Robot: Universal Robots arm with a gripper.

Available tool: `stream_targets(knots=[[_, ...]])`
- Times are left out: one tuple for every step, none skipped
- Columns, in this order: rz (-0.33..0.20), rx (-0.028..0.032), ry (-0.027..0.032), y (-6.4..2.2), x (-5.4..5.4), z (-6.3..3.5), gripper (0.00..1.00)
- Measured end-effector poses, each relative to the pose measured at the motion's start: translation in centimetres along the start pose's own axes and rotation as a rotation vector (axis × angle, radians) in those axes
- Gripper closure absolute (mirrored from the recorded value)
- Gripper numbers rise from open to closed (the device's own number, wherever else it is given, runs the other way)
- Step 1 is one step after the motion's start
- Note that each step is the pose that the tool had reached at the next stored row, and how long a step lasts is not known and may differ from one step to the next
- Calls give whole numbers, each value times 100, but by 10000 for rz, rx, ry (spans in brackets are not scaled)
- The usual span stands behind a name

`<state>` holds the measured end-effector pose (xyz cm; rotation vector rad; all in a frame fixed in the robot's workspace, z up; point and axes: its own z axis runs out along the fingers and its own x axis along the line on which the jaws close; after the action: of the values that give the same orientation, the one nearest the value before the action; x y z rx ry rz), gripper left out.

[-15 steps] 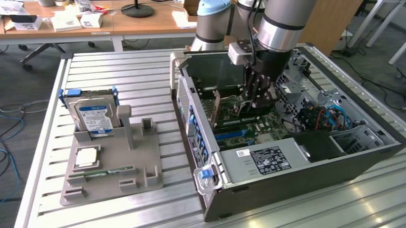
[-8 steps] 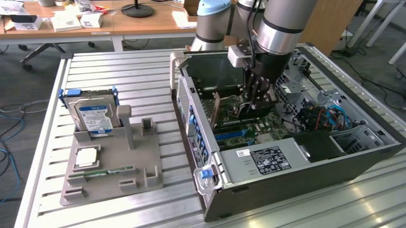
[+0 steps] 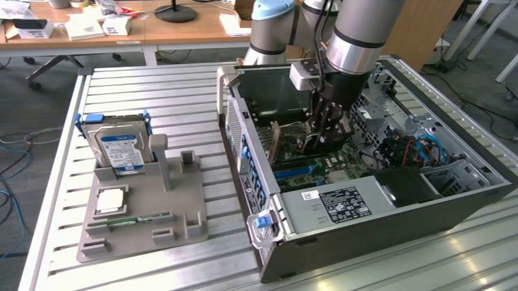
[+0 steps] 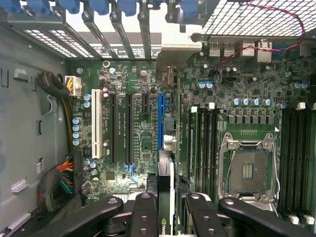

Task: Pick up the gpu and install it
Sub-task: 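Insert the gpu into the slot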

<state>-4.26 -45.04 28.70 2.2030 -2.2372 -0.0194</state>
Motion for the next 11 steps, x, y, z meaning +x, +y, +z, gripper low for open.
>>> stream_targets(knots=[[1, -1, 2, 1, 0, 0, 73], [1, -1, 2, 1, 0, 0, 73], [1, -1, 2, 1, 0, 1, 73], [2, -1, 2, 1, 0, 1, 73], [3, 0, 1, 3, 0, 1, 73], [4, 0, 0, 7, 1, 2, 73], [3, 1, -2, 10, 3, 3, 73], [1, 0, 0, 13, 6, 2, 73], [0, 0, 1, 14, 9, 1, 73], [-1, 0, 2, 16, 14, 2, 73], [1, 0, 1, 18, 19, 4, 73]])
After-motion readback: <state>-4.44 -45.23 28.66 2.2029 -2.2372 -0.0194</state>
